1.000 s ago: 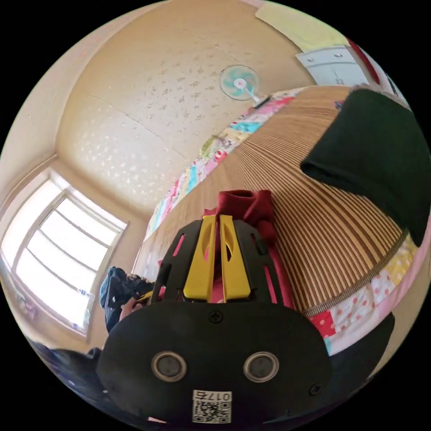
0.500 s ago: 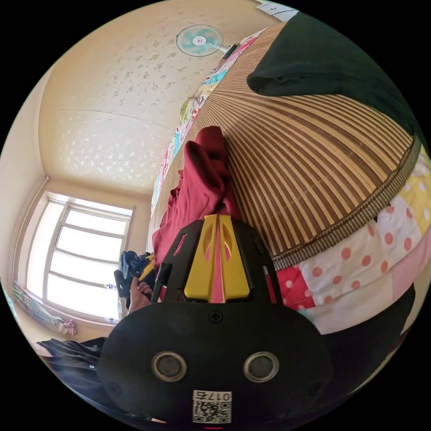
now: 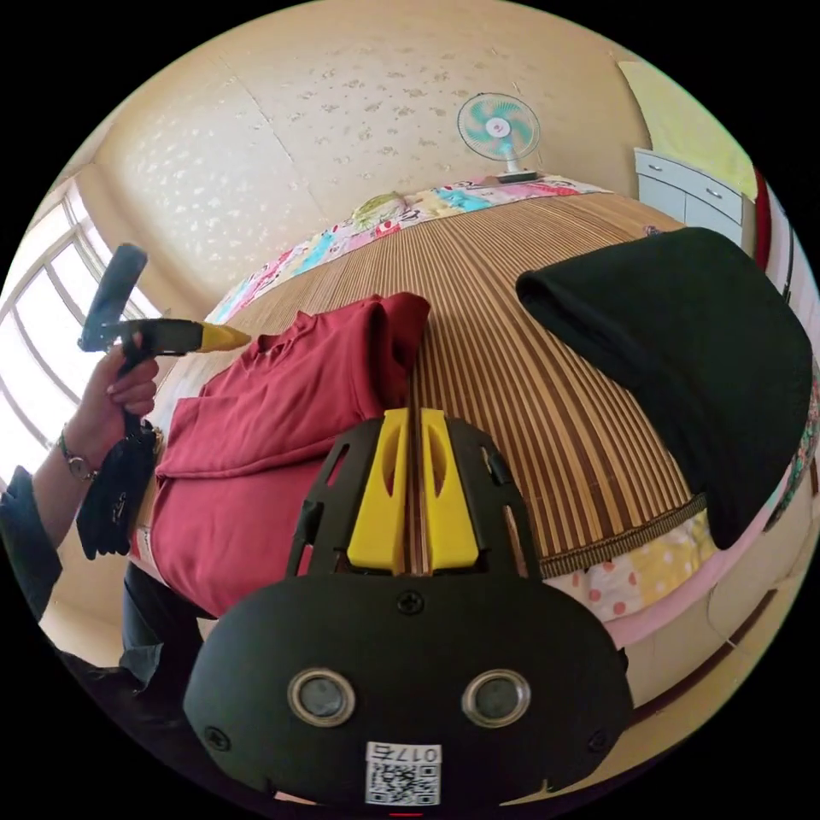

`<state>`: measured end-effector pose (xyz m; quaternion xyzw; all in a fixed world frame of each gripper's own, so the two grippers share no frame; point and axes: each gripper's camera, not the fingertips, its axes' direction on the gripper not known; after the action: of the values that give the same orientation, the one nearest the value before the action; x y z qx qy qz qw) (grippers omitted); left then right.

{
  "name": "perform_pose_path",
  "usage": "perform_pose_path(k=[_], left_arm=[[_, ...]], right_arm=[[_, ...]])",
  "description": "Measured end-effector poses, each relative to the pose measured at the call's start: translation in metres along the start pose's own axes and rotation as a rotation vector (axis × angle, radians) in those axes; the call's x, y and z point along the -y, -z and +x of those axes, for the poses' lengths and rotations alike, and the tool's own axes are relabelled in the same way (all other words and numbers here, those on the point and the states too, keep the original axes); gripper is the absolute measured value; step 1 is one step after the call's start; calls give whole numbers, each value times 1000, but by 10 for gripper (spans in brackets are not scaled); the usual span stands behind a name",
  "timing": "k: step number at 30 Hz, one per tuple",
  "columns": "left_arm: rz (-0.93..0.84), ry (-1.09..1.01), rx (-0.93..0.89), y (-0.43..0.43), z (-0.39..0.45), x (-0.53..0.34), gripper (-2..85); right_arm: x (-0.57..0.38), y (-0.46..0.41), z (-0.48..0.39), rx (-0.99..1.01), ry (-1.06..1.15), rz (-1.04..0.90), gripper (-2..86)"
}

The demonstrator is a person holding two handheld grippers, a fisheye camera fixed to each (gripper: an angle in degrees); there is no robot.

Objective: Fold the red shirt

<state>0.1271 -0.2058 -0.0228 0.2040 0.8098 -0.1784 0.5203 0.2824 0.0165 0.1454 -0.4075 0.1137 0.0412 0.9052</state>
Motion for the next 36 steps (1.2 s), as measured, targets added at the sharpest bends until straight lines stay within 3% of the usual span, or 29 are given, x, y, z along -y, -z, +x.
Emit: perform_pose_path(k=[6,14,19,22,29,34,36], left_arm=[[-124,-96,68,-70,25,68,120],[-230,47,91,-169,-20,87,119],[-156,58,105,-177,-23,68,113],[-162,62,97,-183,-27,61,110],[-148,107,132,-174,-39,43,44],[-15,184,189,-138,-55,30,39],[7,226,128,-133,-71,24,39]], right_arm=[[-31,12,-7,207,86,75,59],[-28,-7,-28,-35,150,-38,68],[-26,5,-15,97,111,32,71],[-14,-13,-11,98,125,-65,77],[-26,-23,18,257,68,-47,40],[-48,-2,17,166,67,51,23],[-53,-6,7,64,88,-16,19]])
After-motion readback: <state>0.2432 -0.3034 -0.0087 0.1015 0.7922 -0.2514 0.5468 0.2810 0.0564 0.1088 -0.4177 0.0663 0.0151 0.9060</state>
